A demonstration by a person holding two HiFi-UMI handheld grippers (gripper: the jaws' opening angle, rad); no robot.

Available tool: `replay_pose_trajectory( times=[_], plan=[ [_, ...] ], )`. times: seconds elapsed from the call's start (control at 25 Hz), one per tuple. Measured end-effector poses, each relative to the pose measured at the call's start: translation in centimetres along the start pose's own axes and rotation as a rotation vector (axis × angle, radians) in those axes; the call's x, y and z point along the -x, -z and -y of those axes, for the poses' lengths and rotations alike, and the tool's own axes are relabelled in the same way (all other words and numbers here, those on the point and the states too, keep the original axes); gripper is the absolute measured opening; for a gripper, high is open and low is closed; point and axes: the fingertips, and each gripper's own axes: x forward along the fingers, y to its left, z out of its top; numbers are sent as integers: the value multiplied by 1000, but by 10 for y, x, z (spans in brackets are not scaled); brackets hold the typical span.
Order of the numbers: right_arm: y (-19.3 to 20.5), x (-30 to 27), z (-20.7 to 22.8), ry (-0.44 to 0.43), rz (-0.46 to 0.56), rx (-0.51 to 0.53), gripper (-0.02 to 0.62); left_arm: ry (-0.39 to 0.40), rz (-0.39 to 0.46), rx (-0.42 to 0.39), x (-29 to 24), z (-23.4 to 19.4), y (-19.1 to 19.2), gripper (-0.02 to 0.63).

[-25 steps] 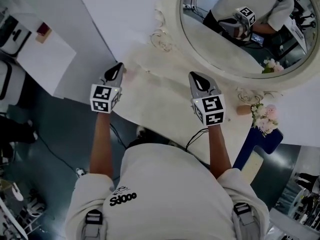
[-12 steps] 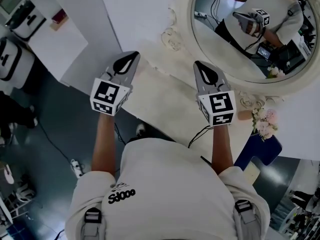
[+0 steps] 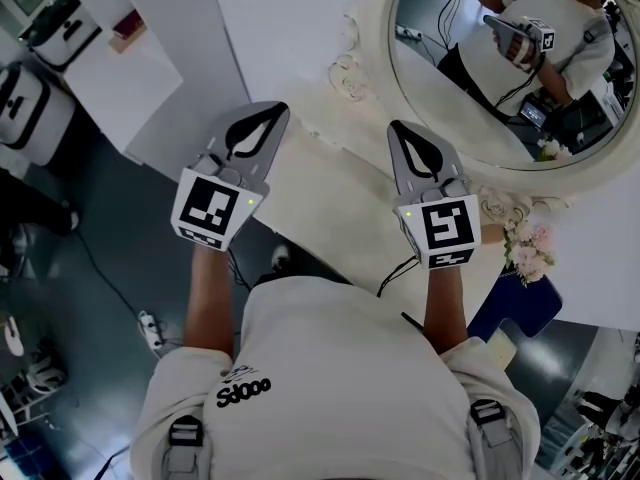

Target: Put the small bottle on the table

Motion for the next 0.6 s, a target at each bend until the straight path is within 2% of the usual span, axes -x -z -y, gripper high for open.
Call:
replay_pose_trajectory(
  times=[0.28, 0.6],
  plan=[
    [2, 3, -2, 3, -11, 2, 2, 18, 9, -21, 2, 6, -7, 18],
    [5, -1, -3, -2, -13, -11, 2, 4, -42, 17, 3, 3, 11, 18]
  ],
)
